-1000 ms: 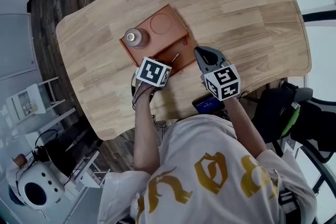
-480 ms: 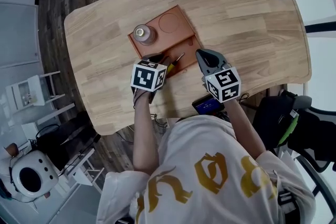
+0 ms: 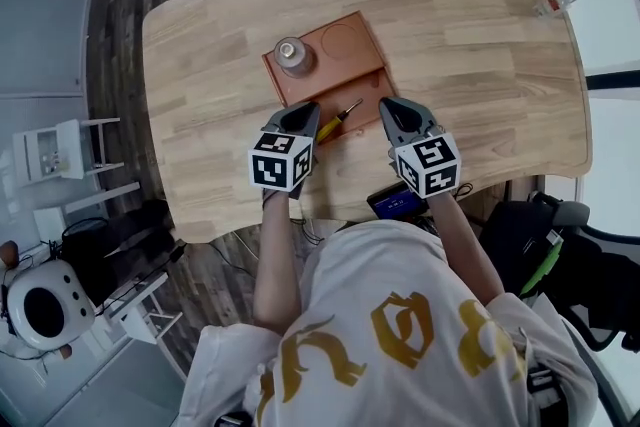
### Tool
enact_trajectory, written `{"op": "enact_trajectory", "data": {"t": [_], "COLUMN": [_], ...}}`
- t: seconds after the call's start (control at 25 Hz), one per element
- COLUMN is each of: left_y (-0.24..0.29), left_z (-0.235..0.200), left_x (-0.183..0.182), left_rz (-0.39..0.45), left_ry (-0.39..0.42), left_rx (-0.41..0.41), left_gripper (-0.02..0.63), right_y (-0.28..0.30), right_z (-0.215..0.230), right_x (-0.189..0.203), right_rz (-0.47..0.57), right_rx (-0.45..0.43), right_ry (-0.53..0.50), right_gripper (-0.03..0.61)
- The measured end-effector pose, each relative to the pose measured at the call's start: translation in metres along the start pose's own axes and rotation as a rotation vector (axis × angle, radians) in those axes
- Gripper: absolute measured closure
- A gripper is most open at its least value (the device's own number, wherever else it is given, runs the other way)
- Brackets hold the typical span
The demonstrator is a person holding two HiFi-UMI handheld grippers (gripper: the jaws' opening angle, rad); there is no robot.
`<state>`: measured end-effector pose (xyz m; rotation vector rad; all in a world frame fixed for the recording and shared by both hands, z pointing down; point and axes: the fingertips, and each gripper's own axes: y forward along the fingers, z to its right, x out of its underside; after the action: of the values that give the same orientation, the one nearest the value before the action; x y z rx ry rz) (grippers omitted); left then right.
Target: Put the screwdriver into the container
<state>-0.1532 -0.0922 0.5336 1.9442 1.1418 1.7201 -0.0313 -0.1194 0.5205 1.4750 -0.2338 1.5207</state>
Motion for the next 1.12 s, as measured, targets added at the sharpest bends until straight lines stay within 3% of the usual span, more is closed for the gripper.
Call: {"op": "enact_trajectory", "data": {"t": [0.08, 0.24, 0.44, 0.64, 0.88, 1.12], "left_y": [-0.009, -0.03, -0.059, -0.095, -0.115, -0.133], "left_z": [0.0, -0.005, -0.003, 0.006, 0.013, 0.024], "left_x": [-0.004, -0.018, -0.029, -0.051, -0.052, -0.045], "left_rz": [0.05, 0.195, 0.302, 0.516, 0.504, 0.53], "left_ry": [-0.01, -0.155, -0.129, -0.154, -0.004, 0.003], "left_rx": [-0.013, -0.014, -0.041, -0.025, -0.178, -0.176], "left_gripper": [0.6, 0.6, 0.601, 0.601, 0.601, 0.601], "right_y": [-0.004, -0.01, -0.017, -0.022, -0.036, -0.051], "right_z": [-0.004, -0.01, -0.02, -0.033, -0.043, -0.051], "right_x": [-0.003, -0.008, -0.017, -0.031, -0.05, -0.053], "right_rz": [0.006, 0.009, 0.031, 0.066, 0.113, 0.137], "right_rx": [-0.007, -0.01, -0.013, -0.024, -0.04, -0.046], "right_ry": [-0.015, -0.043, -0.08, -0.126, -0.144, -0.139], "right_gripper": [0.569, 0.569, 0.569, 0.569, 0.569, 0.569]}}
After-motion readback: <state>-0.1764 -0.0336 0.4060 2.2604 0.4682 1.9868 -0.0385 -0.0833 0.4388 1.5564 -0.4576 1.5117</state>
